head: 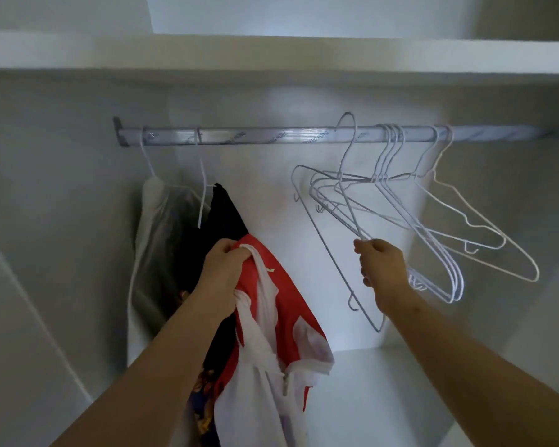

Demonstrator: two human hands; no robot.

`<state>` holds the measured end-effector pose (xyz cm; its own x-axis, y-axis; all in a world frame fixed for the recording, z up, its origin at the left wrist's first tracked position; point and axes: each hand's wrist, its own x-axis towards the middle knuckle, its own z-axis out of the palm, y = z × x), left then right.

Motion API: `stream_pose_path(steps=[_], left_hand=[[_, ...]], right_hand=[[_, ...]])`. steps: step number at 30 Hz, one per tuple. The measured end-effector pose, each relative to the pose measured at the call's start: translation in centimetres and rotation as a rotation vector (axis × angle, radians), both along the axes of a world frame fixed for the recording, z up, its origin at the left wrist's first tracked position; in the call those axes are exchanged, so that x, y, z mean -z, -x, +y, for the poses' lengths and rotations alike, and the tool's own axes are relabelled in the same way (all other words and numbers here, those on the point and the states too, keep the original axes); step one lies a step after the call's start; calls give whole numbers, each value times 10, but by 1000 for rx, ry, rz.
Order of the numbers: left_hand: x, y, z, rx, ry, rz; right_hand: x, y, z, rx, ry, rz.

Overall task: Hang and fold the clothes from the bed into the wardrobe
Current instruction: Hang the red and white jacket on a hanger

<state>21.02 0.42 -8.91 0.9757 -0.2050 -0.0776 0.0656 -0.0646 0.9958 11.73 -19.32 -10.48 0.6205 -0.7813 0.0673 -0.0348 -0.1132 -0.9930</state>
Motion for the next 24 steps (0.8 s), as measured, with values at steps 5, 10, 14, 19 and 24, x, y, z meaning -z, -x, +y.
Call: stream_pose_path(steps=[5,10,14,19,24], left_hand=[[8,9,-3,111,-26,-26],[19,28,-11,291,-19,-3],[29,47,-20,477,-112,-105],[31,90,-44,653,-130,-200],[24,140,-66,638,-104,-272]], right_hand=[[44,38,22,6,-61,8],[75,92,34,66,-80,-5],[88,139,36,136,31,47],[81,189,25,184,45,118],[81,267,25,210,14,-12]])
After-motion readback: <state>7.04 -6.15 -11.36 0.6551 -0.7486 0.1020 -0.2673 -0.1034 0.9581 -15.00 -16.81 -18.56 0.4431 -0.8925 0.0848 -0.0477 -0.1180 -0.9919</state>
